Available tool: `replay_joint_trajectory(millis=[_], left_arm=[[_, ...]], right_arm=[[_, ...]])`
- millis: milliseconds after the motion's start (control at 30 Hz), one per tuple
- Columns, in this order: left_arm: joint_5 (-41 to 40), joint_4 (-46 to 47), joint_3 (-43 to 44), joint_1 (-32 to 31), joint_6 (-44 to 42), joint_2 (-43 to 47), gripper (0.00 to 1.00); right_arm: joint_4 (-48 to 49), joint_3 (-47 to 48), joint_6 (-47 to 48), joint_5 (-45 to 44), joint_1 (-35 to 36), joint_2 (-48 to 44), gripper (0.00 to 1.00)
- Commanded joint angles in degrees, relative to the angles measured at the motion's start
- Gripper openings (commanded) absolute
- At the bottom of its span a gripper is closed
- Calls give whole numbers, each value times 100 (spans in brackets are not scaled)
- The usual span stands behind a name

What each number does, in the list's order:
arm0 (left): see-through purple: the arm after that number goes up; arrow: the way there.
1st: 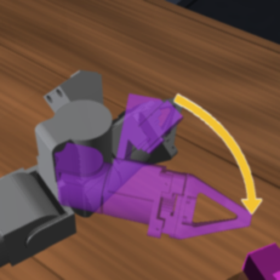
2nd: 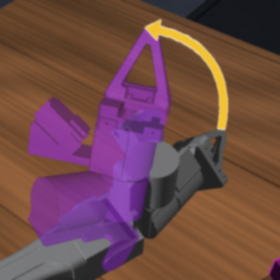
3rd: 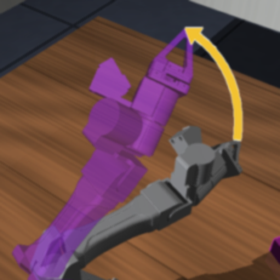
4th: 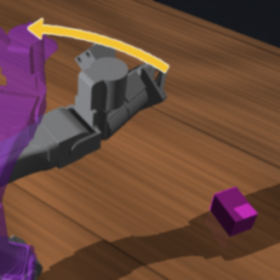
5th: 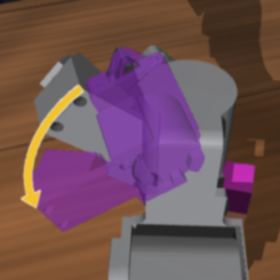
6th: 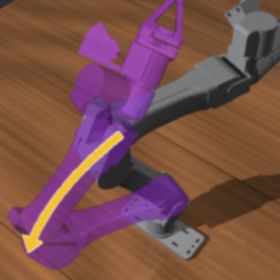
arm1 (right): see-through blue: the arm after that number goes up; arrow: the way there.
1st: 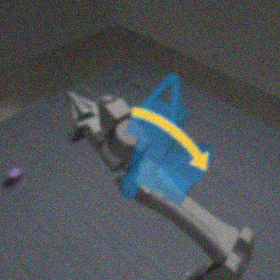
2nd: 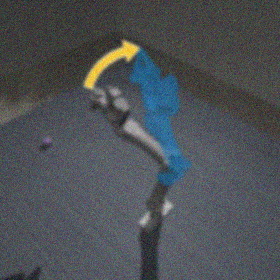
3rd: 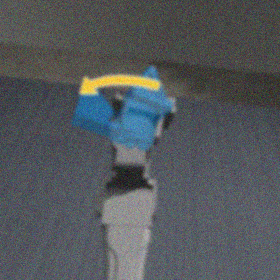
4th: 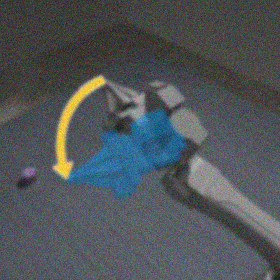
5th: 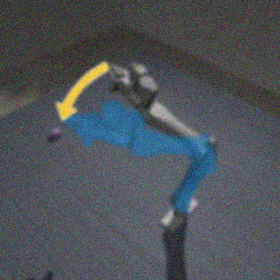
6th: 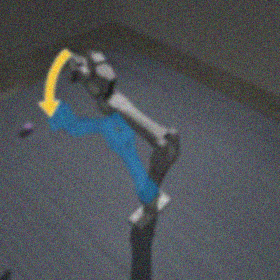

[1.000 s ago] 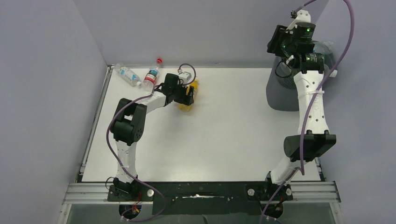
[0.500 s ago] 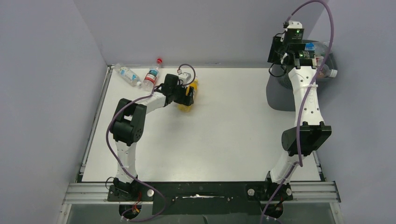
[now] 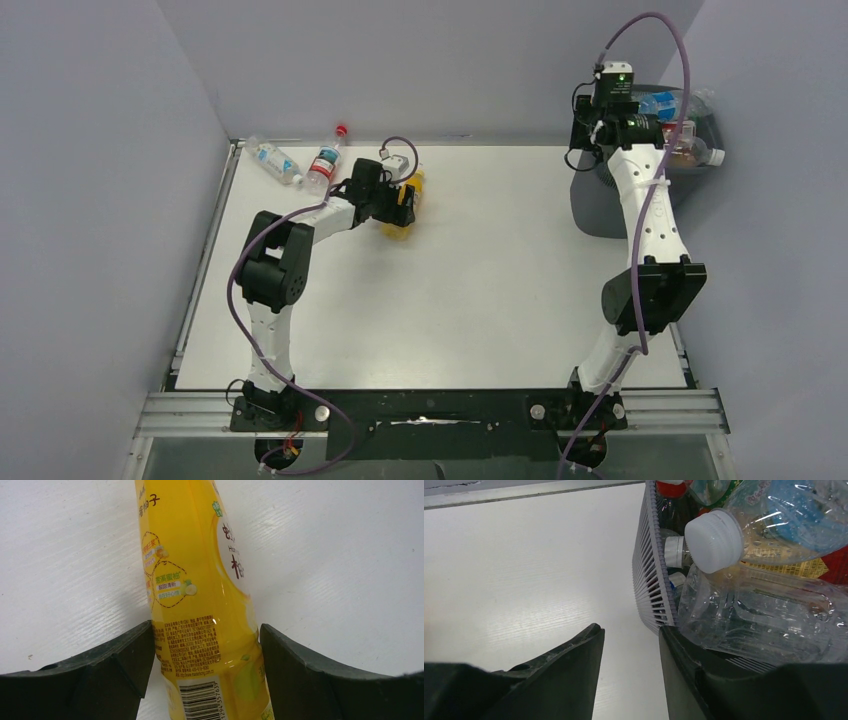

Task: Put the plastic bottles in the bin
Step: Adjust the trash bin at the center of the board.

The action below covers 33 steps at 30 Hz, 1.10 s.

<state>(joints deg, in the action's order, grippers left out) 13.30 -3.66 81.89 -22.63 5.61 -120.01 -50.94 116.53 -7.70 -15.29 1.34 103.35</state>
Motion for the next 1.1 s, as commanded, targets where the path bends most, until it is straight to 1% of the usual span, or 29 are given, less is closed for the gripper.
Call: replay_joint_trajectory(millis=[0, 167, 300, 500, 833, 1067], left_arm=[[85, 182, 37, -21, 54, 411, 72], [78, 173, 67, -39, 60, 387, 72], [72, 164, 91, -57, 55, 371, 72], [76, 156, 88, -58, 52, 373, 72], [84, 97, 172, -57, 13, 339, 72], [91, 76, 228, -57, 16, 298, 72]], right_arm=[[438, -69, 202, -361, -1, -490, 46], [953, -503, 442, -454, 220, -881, 46], [1318, -690, 581, -691, 365, -1100, 46], [1177, -516, 685, -800, 360, -884, 45], [1307, -692, 798, -960, 281, -714, 45], [1373, -799, 830, -920, 230, -602, 45]])
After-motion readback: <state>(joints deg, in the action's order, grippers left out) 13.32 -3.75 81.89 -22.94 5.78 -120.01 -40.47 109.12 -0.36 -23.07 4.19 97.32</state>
